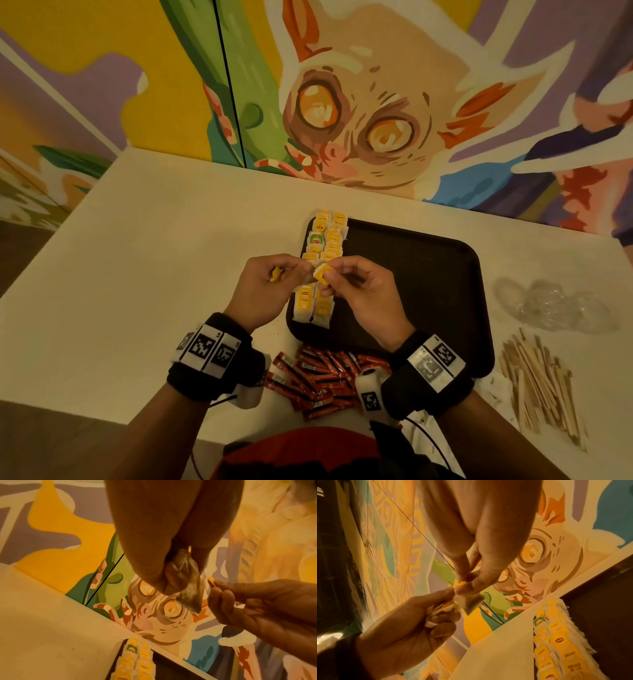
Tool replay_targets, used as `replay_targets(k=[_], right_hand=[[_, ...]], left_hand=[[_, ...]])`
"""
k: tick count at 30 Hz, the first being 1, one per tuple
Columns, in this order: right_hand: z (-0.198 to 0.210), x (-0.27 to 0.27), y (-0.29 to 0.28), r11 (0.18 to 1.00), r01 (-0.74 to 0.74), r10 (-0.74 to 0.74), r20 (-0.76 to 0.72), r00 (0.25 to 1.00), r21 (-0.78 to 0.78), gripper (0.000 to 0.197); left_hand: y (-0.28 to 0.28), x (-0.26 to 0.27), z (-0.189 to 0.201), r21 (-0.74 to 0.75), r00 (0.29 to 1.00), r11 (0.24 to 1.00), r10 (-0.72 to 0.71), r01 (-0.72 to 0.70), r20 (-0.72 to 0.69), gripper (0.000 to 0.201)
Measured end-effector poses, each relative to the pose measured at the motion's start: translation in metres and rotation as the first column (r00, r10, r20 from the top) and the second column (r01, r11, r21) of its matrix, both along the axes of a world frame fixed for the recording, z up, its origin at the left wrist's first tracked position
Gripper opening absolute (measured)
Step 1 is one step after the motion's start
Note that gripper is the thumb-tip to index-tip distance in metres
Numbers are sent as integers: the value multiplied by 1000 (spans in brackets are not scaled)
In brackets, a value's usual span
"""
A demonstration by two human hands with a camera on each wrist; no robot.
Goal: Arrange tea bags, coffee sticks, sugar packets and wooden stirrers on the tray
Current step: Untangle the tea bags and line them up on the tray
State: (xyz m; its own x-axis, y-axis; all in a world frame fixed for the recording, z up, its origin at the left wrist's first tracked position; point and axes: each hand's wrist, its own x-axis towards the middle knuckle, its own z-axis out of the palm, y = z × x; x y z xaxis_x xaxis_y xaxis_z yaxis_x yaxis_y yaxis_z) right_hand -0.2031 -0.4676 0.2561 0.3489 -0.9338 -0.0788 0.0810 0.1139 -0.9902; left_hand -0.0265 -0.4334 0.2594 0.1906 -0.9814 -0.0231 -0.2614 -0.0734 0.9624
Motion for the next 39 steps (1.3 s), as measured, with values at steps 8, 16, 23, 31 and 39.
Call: replay_targets(k=[8, 16, 23, 31, 39], right_hand=[[0, 7, 6, 993, 59, -63, 36, 997, 101, 17], [0, 9, 10, 982, 71, -85, 75, 994, 177, 16], [0, 9, 7, 988, 106, -88, -156, 984, 111, 19], [-7, 14, 6, 979, 202, -206, -229, 951, -38, 8], [0, 7, 7, 968, 111, -176, -292, 940, -224, 6]], left_hand=[[3, -11, 9, 72, 967, 997, 49, -31, -251, 14], [7, -8, -2, -27, 997, 1000, -12, 10, -74, 15], [5, -8, -3, -99, 983, 994, -29, 47, 180, 7], [3, -10, -1, -187, 937, 981, 10, 59, 349, 11], [4, -6, -1, -171, 896, 978, -35, 123, 443, 13]])
